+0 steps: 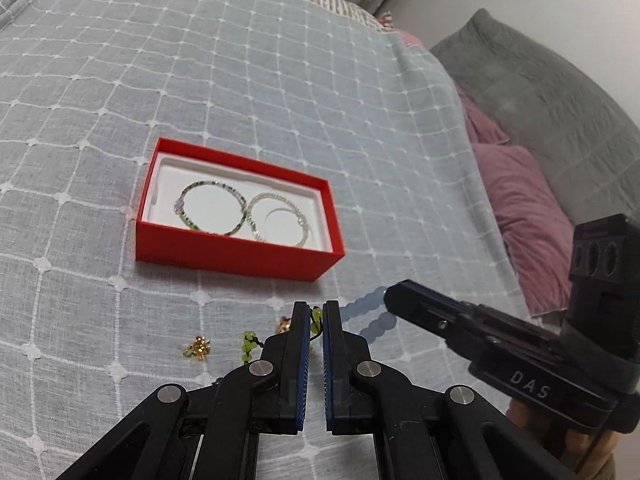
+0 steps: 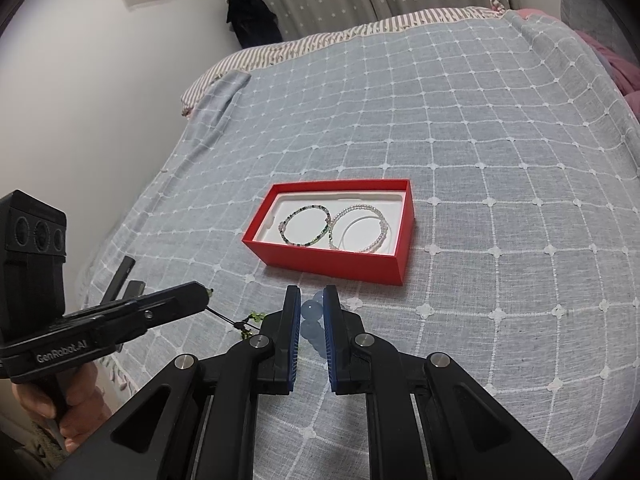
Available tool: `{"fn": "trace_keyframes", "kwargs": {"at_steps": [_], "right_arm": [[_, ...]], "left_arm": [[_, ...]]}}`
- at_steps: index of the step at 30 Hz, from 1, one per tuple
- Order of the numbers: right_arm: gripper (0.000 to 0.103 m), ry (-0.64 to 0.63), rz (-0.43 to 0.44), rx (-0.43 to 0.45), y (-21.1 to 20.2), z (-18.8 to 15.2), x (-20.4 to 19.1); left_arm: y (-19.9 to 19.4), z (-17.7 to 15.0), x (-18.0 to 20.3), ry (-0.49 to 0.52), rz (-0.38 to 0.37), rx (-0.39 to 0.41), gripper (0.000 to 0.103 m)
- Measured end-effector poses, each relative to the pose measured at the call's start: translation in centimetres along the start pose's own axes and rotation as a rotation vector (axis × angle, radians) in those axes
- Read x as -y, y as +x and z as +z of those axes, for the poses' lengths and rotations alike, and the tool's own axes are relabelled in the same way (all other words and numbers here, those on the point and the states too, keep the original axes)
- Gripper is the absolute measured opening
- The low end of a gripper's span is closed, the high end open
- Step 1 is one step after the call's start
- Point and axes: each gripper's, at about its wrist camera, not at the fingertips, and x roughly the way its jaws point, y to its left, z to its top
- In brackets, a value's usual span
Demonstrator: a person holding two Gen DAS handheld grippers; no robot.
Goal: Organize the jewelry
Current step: 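Carry the green and blue bracelets over the red box with both tools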
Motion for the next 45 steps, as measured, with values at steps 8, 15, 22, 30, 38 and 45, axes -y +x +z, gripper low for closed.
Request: {"fn": "trace_keyframes", "kwargs": {"at_steps": [8,15,22,30,38,45], "right_arm": [[0.012,0.021,0.009,0.039,-0.4,0.5,0.5],[0.012,0.003,0.014,0.060,-0.1,1.4,-0.3],[0.012,-0.027,0.032,0.111,-0.3,4.4,-1.5],[0.012,-0.021,0.043,0.115,2.2,7.4,-1.3],[0.012,-0.015,0.039,0.073,5.9,8.4,-0.2],[0.012,0.005,0.060,0.064,7.7,8.5,0.8]], "left_arm": [[-1.5,2.4,1.5,0.029,-0.009,0.044,0.001],[-1.2,5.6,1.8,0.034,-0.013,0.075,0.000],[-0.8,7.9,1.4,0.024,-0.014,0.094,0.001],[2.3,10.0,-0.7,-0.009,-0.038,0.067,0.001],[5.5,10.7,-3.8,-0.048,-0.005,0.035,0.001],[7.3,10.4,-7.1,-0.079,0.067,0.011,0.001]]}}
